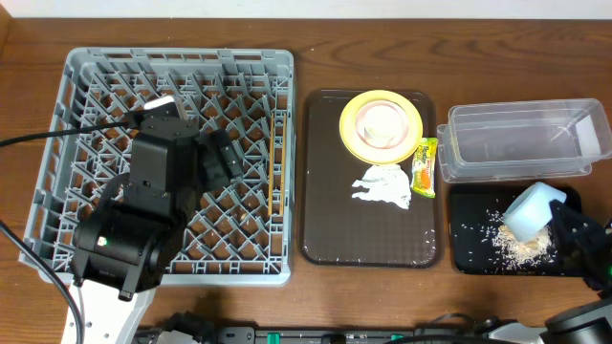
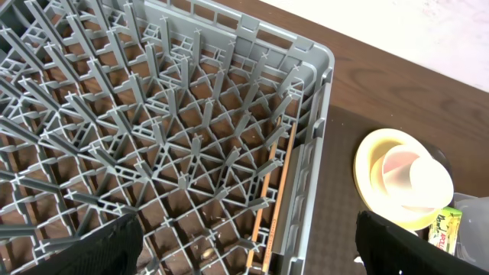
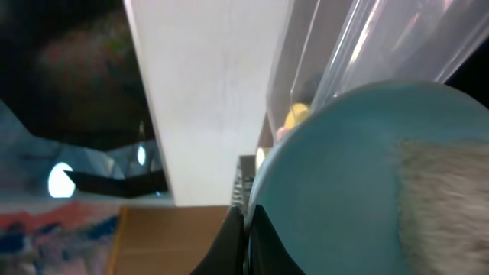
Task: Sort waste into correct bins and load items into the dishwasher rack
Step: 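Carry the blue bowl right and tip the rice onto the black tray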
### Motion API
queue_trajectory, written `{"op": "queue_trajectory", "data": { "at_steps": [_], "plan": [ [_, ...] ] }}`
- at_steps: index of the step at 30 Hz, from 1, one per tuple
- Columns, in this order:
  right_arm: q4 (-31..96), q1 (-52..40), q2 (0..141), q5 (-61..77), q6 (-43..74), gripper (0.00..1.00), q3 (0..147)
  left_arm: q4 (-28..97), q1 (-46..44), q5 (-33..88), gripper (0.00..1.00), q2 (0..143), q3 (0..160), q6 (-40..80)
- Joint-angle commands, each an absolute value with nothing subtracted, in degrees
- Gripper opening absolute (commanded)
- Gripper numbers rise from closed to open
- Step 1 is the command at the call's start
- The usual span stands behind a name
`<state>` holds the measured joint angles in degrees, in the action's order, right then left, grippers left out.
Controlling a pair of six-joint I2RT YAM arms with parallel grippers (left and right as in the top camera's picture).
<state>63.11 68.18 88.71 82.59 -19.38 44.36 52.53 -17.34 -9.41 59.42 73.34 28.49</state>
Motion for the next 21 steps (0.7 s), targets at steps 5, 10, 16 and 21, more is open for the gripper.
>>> {"op": "queue_trajectory", "data": {
  "at_steps": [5,10,16,21],
  "plan": [
    [65.2,72.0,88.7,89.4,-24.9,0.01,45.2,52.7,-17.1,-10.1,0.9,59.5,74.1,28.2],
    [65.2,71.9,88.7,89.2,-25.8,0.01,45.2,52.7,-17.1,-10.1,0.9,59.5,74.1,28.2],
    [68.4,71.9,88.7,89.3,-27.1,0.01,45.2,52.7,-17.1,-10.1,0.9,59.5,74.1,28.2],
    [68.8,71.5,88.7,89.4,-27.5,0.01,45.2,52.7,-17.1,-10.1,0.9,59.5,74.1,28.2]
  ]
}}
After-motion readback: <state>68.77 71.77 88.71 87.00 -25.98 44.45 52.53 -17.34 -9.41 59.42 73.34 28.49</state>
